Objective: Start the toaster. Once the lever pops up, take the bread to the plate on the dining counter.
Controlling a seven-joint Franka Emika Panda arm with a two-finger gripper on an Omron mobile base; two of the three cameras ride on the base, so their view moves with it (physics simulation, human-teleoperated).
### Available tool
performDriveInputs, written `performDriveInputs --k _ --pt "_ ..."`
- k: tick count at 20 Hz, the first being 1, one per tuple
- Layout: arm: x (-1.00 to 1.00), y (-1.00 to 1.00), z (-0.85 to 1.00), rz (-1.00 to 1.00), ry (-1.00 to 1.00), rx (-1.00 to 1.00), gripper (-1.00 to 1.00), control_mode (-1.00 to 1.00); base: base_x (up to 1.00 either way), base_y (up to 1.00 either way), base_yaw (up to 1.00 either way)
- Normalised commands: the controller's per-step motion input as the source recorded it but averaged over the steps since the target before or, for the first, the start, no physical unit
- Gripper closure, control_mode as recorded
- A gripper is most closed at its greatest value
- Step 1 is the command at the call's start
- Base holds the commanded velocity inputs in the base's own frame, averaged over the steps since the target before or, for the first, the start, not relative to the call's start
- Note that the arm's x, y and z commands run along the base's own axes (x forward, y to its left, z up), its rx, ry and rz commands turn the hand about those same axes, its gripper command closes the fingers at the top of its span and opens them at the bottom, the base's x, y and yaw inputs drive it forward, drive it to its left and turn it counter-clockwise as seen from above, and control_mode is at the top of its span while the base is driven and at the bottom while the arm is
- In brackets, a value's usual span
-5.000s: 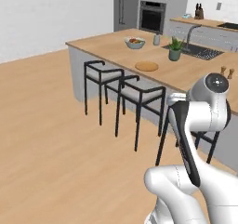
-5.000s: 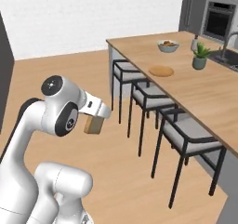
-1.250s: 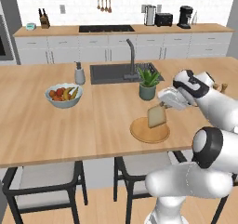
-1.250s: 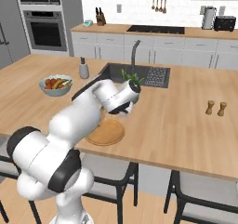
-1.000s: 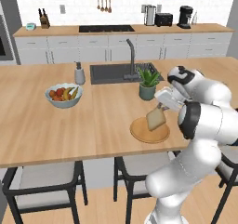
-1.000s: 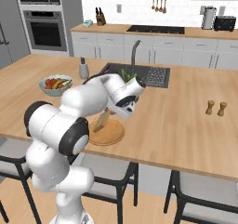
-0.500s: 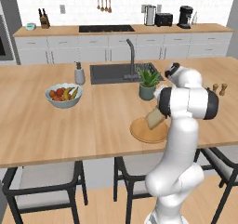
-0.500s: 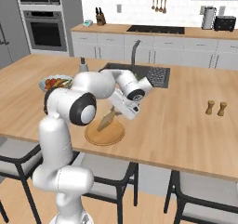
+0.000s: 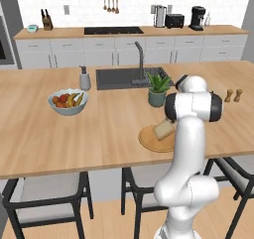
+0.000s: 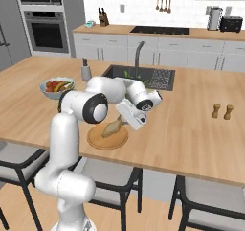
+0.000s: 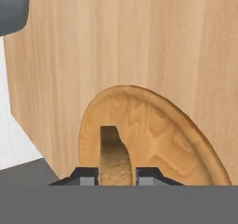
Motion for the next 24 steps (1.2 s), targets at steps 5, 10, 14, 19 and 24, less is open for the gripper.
performDriveInputs --k 5,10,14,19,24 --pt "0.00 0.00 -0.52 0.00 -0.01 -0.01 1.00 -1.00 0.00 0.00 0.00" --pt "-0.40 0.26 -0.21 0.00 -0.15 -0.04 -1.00 -1.00 0.00 0.00 0.00" --pt "-0.17 0.33 0.00 -0.04 -0.11 -0.11 -1.00 -1.00 0.00 0.00 0.00" --pt "0.02 0.59 0.01 -0.11 0.00 -0.47 -1.00 -1.00 0.00 0.00 0.00" --pt "0.14 0.00 0.20 -0.07 0.04 -0.42 -1.00 -1.00 0.00 0.00 0.00"
